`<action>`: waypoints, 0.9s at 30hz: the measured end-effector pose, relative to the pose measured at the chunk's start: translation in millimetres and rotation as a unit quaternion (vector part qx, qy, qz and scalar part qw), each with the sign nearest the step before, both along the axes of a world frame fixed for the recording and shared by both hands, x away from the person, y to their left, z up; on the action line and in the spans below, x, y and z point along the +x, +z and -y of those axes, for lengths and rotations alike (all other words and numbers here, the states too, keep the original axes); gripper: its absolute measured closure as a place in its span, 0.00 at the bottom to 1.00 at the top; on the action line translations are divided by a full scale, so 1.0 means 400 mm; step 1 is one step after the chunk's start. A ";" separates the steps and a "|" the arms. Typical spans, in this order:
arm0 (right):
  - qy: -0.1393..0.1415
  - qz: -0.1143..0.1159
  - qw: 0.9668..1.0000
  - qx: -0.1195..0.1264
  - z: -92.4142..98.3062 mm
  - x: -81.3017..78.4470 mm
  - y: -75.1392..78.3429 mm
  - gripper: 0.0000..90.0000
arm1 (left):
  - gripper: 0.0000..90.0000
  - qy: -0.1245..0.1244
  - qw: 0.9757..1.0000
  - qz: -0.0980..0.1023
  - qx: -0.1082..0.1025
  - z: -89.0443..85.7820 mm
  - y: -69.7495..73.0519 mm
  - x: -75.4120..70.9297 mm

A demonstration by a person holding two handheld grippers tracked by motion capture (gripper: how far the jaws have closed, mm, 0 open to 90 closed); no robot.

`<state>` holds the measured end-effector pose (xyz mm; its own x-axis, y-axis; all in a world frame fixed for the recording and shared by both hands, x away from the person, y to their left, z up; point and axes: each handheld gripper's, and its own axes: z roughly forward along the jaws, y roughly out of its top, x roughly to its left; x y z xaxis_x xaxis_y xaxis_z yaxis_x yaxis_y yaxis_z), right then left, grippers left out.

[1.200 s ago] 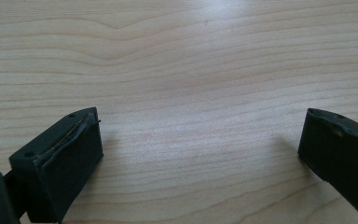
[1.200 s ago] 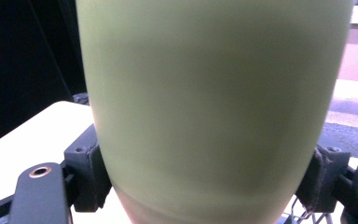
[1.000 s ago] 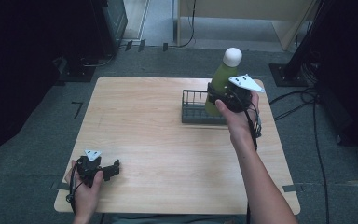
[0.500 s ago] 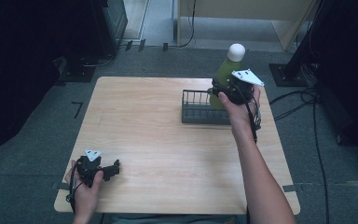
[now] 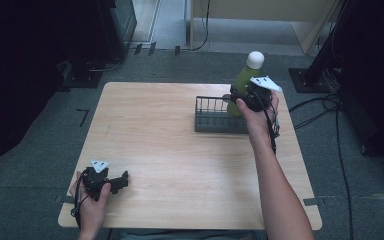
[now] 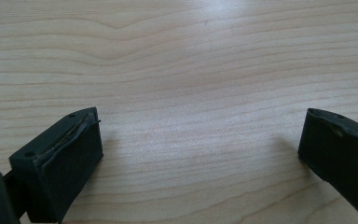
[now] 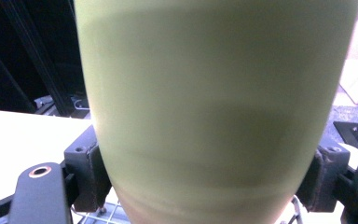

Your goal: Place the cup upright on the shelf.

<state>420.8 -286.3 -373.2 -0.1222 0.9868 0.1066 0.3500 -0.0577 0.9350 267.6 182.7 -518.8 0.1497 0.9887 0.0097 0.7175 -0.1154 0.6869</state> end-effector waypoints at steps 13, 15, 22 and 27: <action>0.009 -0.028 1.000 -0.005 -0.010 0.024 -0.057 0.23 | 0.00 0.000 1.000 0.000 0.000 0.000 0.000 0.000; 0.010 -0.026 1.000 -0.008 -0.011 0.025 -0.058 0.23 | 0.00 0.000 1.000 0.000 0.000 0.000 0.000 0.000; 0.003 -0.020 1.000 -0.013 -0.025 0.023 -0.063 0.22 | 0.00 0.000 1.000 0.000 0.000 0.000 0.000 0.000; 0.000 -0.025 1.000 -0.002 -0.022 0.023 -0.063 0.20 | 0.00 0.000 1.000 0.000 0.000 0.000 0.000 0.000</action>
<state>430.0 -277.4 -398.5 -0.1158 0.9873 0.1088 0.3966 -0.0544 0.9164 267.6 182.7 -518.8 0.1499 0.9887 0.0098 0.7175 -0.1156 0.6869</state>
